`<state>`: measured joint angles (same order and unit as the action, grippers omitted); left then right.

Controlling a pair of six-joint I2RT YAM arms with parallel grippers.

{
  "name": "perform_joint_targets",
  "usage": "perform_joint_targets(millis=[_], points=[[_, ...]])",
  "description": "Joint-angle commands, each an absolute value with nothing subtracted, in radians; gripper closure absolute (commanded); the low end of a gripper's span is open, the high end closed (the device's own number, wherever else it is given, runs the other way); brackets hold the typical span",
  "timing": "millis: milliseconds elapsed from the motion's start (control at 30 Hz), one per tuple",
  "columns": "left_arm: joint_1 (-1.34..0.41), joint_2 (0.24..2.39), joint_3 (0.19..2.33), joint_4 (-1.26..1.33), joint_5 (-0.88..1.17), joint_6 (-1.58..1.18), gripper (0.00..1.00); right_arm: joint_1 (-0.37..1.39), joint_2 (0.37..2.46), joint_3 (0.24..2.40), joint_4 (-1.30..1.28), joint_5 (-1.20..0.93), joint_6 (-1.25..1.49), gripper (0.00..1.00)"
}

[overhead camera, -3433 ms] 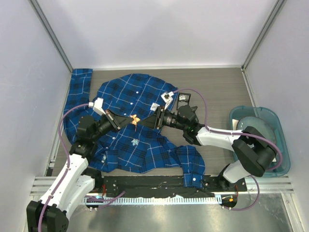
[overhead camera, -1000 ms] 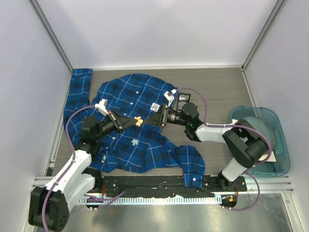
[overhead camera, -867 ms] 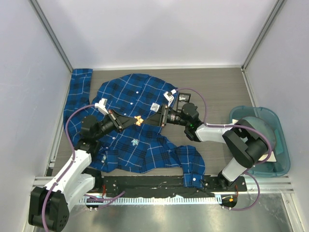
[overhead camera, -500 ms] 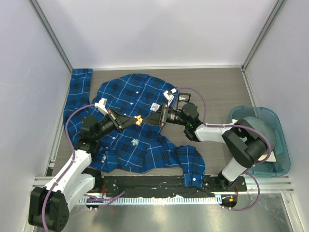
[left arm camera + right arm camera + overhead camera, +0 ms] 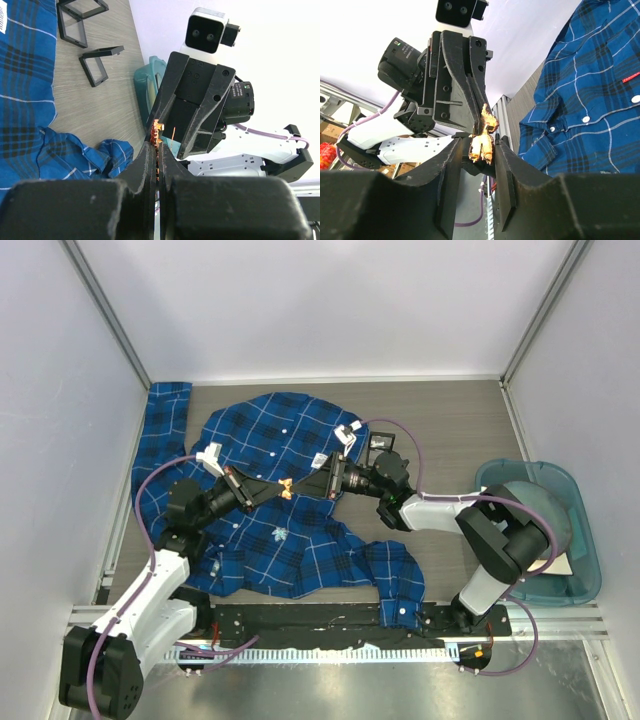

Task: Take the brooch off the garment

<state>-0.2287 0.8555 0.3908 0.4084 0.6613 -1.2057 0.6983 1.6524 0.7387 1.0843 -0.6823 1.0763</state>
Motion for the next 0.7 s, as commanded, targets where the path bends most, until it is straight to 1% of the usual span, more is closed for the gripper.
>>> perform_joint_targets(millis=[0, 100, 667], points=[[-0.23, 0.854, 0.417, 0.463, 0.689, -1.216, 1.0, 0.703, 1.658, 0.772, 1.143, -0.683, 1.075, 0.63], [-0.23, 0.861, 0.416, 0.469, 0.69, -1.218, 1.0, 0.706, 1.661, 0.772, 1.143, -0.686, 1.072, 0.65], [-0.23, 0.864, 0.41, 0.488, 0.692, -1.23, 1.0, 0.707, 1.67, 0.738, 1.197, -0.687, 1.095, 0.64]])
